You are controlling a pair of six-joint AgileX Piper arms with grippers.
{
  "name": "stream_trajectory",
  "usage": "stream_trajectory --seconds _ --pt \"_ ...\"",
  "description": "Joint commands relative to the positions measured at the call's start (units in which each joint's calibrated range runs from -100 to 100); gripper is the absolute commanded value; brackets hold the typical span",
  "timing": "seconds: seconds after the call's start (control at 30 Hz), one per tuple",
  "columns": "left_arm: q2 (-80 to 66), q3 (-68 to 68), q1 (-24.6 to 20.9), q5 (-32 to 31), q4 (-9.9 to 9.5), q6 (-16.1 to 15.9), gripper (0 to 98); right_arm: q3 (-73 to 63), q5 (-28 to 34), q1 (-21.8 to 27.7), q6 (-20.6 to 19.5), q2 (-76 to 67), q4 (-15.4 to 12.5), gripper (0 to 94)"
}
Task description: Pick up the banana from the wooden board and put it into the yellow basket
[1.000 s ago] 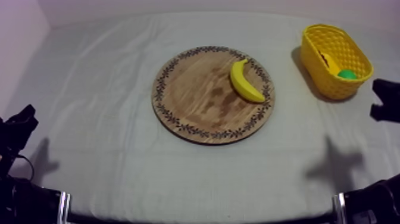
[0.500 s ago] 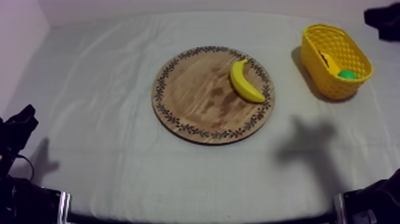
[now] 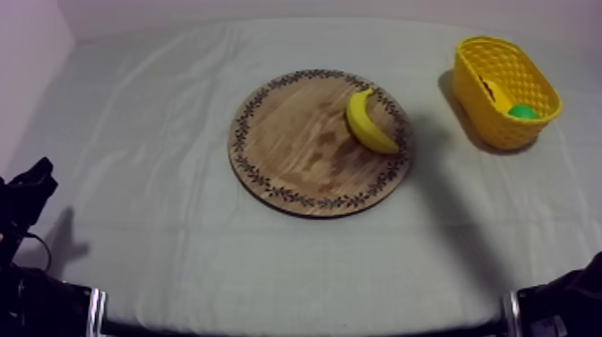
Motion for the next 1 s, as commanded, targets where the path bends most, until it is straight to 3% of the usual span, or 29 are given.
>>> stream_trajectory --seconds 0.0,0.53,0.7,0.8,0.97 --pt "0.0 0.0 0.0 0.0 0.00 0.0 0.1 -1.7 0.0 -1.0 -0.2 4.3 0.3 0.6" --pt "0.0 0.0 0.0 0.0 0.00 0.0 0.1 5.1 -1.5 -7.2 -3.0 9.3 1.9 1.0" --pt "0.0 0.0 0.0 0.0 0.00 0.0 0.1 7.7 -2.5 -8.4 -3.3 8.9 1.7 7.7" --pt "0.0 0.0 0.0 0.0 0.00 0.0 0.1 9.5 -3.0 -8.9 -2.1 8.8 0.4 24.3" --pt "0.0 0.0 0.0 0.0 0.00 0.0 0.1 11.7 -4.2 -9.8 -0.5 8.3 -1.2 72.4"
